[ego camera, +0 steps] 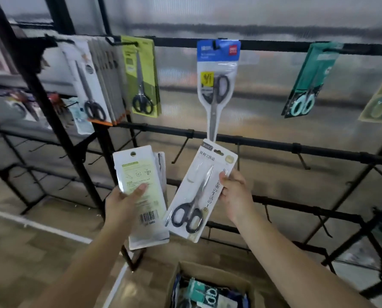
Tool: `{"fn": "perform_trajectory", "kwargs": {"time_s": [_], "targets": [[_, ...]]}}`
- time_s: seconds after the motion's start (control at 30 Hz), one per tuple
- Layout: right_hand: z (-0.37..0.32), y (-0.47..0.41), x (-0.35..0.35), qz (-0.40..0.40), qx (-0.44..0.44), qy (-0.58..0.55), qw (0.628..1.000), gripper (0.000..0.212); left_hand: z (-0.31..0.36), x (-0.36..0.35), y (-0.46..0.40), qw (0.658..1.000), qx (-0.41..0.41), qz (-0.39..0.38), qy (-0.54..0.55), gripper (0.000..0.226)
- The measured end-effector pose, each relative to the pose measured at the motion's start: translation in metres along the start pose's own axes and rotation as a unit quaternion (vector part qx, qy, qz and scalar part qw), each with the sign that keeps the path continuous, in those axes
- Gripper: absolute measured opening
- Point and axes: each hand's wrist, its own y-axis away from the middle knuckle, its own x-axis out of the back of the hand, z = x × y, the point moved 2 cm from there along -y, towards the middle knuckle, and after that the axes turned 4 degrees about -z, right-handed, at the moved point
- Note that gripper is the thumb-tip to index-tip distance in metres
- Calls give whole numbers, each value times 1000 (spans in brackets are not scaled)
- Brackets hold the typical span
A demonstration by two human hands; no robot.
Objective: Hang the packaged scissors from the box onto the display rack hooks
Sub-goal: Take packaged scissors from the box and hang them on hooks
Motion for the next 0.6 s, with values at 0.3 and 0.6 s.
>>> {"fn": "perform_trajectory", "kwargs": {"time_s": [0.3,0.6], "targets": [[31,-11,-129,-56,74,51,994,16,23,108,-58,998,-33,-14,-45,18],[93,-44,-226,-49,93,153,983,16,19,207,-130,995,-36,-52,-82,28]]}}
